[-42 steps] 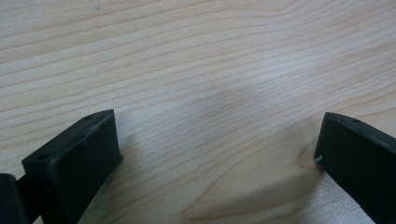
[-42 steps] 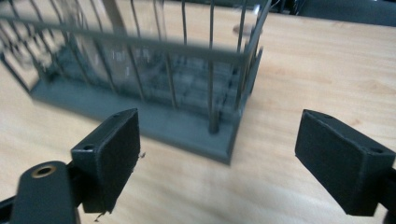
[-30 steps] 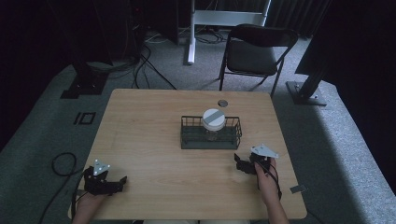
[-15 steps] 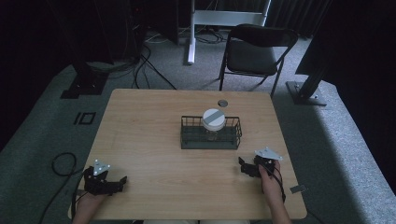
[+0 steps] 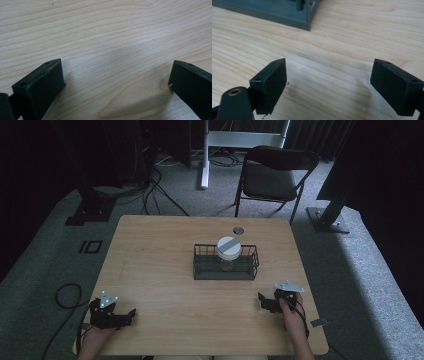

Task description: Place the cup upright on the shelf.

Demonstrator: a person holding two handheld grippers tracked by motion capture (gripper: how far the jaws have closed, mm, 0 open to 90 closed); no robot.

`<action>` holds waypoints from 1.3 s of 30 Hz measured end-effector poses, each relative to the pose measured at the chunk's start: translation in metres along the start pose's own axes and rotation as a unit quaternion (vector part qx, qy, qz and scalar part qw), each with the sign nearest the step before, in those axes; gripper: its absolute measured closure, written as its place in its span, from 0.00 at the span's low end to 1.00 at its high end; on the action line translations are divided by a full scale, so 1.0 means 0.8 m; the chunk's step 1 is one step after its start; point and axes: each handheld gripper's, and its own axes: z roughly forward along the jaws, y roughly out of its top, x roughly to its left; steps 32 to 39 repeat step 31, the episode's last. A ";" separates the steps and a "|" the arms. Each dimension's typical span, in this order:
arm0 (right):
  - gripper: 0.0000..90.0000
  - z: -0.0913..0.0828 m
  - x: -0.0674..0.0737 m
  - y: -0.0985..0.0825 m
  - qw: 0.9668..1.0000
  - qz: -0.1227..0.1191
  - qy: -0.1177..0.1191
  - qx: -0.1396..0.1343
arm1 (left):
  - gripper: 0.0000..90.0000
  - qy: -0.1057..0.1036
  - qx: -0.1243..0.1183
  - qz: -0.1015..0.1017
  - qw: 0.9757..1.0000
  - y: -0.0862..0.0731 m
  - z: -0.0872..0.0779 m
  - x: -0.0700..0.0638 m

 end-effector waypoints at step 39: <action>0.13 -0.002 -0.011 -0.005 0.999 0.029 -0.036 0.030 | 0.00 0.000 0.000 0.000 1.000 0.000 0.000 0.000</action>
